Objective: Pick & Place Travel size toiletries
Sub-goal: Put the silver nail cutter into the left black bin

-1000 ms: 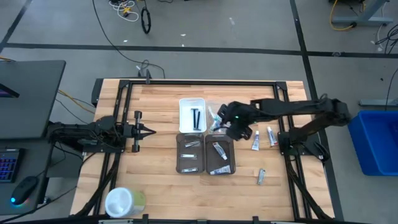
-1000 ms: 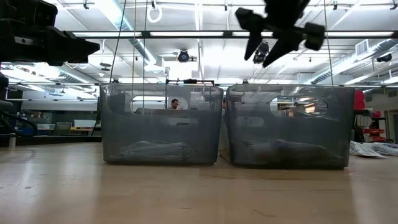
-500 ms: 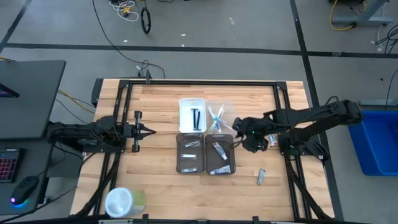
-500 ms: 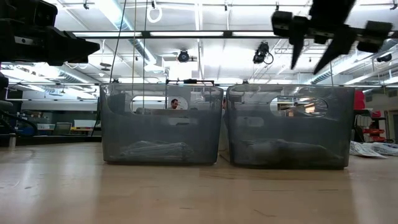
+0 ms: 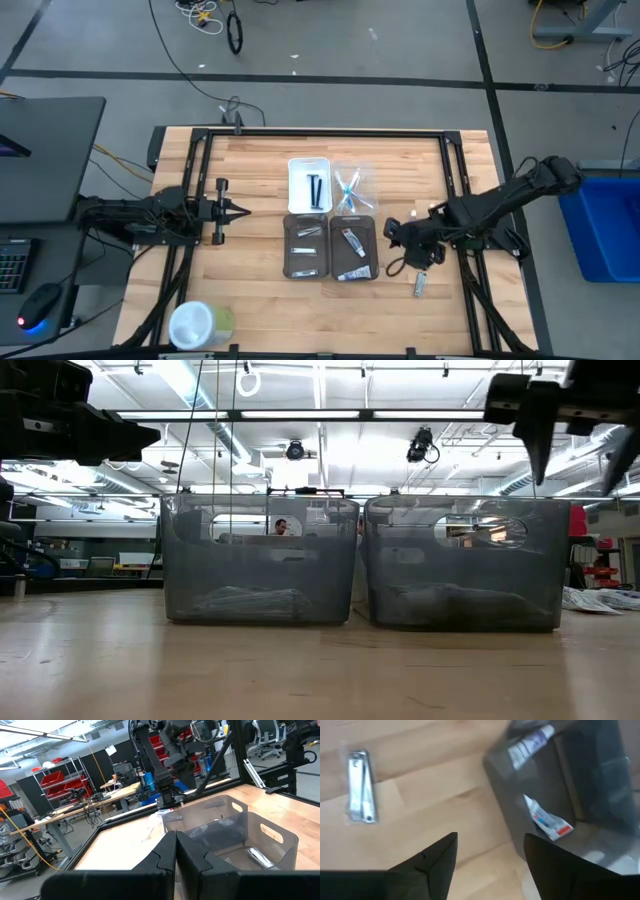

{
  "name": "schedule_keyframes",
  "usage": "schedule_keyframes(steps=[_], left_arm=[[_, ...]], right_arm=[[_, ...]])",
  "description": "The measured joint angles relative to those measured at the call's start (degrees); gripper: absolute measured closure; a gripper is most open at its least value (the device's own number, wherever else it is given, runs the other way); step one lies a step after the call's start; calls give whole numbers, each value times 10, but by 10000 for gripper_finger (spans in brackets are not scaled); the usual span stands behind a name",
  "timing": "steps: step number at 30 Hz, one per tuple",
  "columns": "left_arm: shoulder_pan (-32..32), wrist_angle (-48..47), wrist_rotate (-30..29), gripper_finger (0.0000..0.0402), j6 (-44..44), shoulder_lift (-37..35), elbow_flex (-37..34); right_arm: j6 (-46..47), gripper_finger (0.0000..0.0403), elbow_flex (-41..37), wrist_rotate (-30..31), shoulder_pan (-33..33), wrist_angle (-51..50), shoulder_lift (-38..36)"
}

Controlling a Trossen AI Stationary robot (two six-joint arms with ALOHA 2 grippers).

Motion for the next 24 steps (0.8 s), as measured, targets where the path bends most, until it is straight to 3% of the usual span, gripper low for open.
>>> schedule_keyframes(steps=[11, 24], left_arm=[[0, 0, 0, 386, 0, 0, 0], [0, 0, 0, 385, 0, 0, 0]], right_arm=[[6, 142, -20, 0, 78, 5, 8], [56, 170, -26, -2, 136, 36, 49]])
